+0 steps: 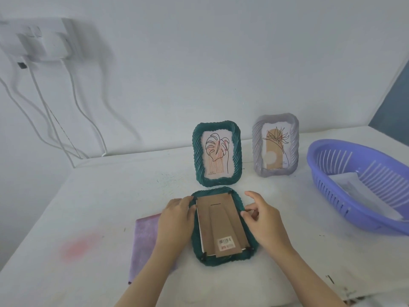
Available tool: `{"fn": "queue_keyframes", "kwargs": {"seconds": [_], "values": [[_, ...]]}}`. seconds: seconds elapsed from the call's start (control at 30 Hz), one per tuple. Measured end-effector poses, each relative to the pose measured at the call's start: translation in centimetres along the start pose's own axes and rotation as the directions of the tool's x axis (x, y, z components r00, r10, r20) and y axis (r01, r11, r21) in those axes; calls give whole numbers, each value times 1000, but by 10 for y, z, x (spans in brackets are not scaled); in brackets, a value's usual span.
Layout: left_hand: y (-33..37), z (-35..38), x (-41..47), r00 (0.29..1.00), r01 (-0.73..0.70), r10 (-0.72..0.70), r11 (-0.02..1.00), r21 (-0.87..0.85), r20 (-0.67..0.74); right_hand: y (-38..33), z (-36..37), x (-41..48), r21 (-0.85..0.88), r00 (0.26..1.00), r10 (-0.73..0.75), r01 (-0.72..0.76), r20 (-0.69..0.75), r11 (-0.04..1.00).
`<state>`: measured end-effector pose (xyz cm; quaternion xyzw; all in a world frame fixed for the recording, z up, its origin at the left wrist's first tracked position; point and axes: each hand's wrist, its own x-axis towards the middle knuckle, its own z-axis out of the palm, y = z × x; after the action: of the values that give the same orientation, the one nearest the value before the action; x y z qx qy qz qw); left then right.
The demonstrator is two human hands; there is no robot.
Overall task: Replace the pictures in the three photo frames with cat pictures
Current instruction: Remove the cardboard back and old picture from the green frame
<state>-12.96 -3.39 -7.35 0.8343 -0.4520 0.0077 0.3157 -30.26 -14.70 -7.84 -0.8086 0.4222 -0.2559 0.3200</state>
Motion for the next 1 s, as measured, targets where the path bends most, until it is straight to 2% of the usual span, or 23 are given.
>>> {"fn": "queue_keyframes", "kwargs": {"seconds": [0.07, 0.17, 0.23, 0.33, 0.47, 0.8, 1.0], "values": [[-3, 0, -4, 997, -38, 42, 998, -58, 69, 0, -1, 0, -3, 999, -40, 40, 33, 999], [-9, 2, -12, 940, -112, 101, 994, 13, 327, -1, -4, 1, -36, 972, -148, 157, 183, 987], [-14, 5, -17, 912, -151, 114, 986, 66, 394, -2, -6, 2, -102, 939, -183, 220, 292, 970], [-16, 3, -22, 898, -162, 111, 983, 87, 426, -2, -4, 1, -182, 902, -202, 288, 383, 940], [-16, 0, -20, 883, -153, 91, 983, 99, 460, 0, -2, 2, -274, 908, -166, 284, 385, 919], [-9, -7, -8, 860, -180, 61, 965, 189, 507, 6, 0, 15, -312, 913, -111, 246, 392, 918], [-4, -9, 1, 829, -154, 7, 964, 217, 559, 2, -1, 23, -357, 878, -26, 222, 478, 907]]}}
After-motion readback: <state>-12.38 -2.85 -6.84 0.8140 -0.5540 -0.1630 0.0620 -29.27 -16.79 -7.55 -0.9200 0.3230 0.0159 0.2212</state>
